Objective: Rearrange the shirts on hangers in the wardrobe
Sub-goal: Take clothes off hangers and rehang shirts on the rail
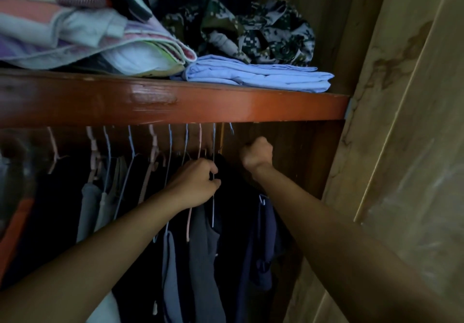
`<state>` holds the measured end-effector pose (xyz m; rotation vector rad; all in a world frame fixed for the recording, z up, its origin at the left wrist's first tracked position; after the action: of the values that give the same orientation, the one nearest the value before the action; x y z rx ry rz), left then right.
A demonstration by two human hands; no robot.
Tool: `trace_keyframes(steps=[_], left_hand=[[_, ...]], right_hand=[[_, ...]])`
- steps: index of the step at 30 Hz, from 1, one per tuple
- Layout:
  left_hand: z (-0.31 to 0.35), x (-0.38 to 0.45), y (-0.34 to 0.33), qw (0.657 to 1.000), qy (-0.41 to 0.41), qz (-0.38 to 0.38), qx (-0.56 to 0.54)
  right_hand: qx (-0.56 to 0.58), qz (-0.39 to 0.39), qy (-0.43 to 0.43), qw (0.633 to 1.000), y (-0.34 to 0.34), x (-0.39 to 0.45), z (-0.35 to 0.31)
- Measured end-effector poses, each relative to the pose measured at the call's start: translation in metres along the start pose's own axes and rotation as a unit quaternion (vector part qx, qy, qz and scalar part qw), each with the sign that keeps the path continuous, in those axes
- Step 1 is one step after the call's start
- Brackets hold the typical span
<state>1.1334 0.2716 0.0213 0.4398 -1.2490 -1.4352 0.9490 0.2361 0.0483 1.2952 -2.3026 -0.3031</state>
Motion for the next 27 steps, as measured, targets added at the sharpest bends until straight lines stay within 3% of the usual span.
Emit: trace_keyframes(steps=[8,20,27], left_hand=[[0.003,0.003,0.007,1.000,-0.014,-0.006,-0.017],[-0.009,-0.010,-0.009,0.998,-0.020,-0.022,-0.055],[0.004,-0.003,-0.025,0.996,-0.042,-0.061,-0.049]], right_hand=[[-0.028,-0.006,0.020,0.999,0.003,0.011,-0.012],[0.073,0.064,-0.028,0.995,0.013,-0.017,0.020],[0.126,0.044,-0.055,0.990,0.039,-0.056,0.044]])
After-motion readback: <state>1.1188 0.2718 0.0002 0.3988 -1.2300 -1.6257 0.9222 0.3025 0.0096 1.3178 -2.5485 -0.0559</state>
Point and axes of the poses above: each hand's wrist, its own x-axis towards the middle knuckle, its own y-axis out of the back of the hand, z = x × y, the point moved 10 cm from there along x, towards the middle knuckle, and after that the axes turned 8 degrees about x, right-handed, at the moved point
